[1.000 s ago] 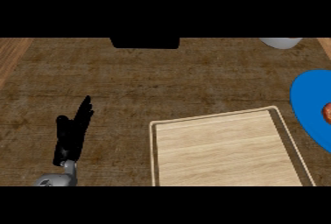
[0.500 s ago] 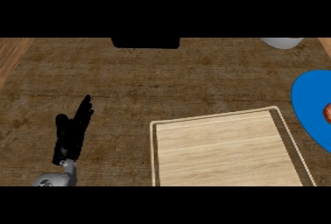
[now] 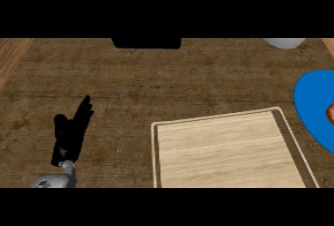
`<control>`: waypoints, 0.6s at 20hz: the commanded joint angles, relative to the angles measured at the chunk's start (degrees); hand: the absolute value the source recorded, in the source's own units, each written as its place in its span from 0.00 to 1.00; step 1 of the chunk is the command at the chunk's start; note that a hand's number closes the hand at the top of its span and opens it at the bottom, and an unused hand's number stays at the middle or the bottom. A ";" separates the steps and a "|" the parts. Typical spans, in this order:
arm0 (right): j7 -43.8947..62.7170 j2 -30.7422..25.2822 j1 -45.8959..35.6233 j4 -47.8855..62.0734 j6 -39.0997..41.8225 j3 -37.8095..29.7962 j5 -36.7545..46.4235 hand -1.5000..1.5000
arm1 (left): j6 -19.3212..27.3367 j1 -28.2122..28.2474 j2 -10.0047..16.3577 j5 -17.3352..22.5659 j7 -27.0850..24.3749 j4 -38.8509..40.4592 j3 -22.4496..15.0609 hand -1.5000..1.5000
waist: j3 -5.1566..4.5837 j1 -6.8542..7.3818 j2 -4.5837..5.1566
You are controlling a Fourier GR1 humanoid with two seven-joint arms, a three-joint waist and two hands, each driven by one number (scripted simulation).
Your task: Pick the squash from the tray and place it in the plate
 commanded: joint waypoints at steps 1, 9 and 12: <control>1.03 -0.77 0.23 0.61 -0.74 -1.15 -1.19 0.00 | -0.87 1.69 0.10 0.42 -0.07 -0.69 -0.16 0.50 | 0.02 0.34 -0.01; -0.03 1.09 2.31 0.50 -5.89 -1.86 -1.67 0.00 | 0.66 -2.41 -0.71 -0.01 -0.25 1.92 0.99 0.50 | 0.15 0.23 0.27; 1.05 -0.71 2.49 0.68 -5.90 -2.45 -2.10 0.00 | 0.63 0.42 -1.23 -0.67 -1.89 0.62 -0.27 0.50 | 0.24 0.74 0.31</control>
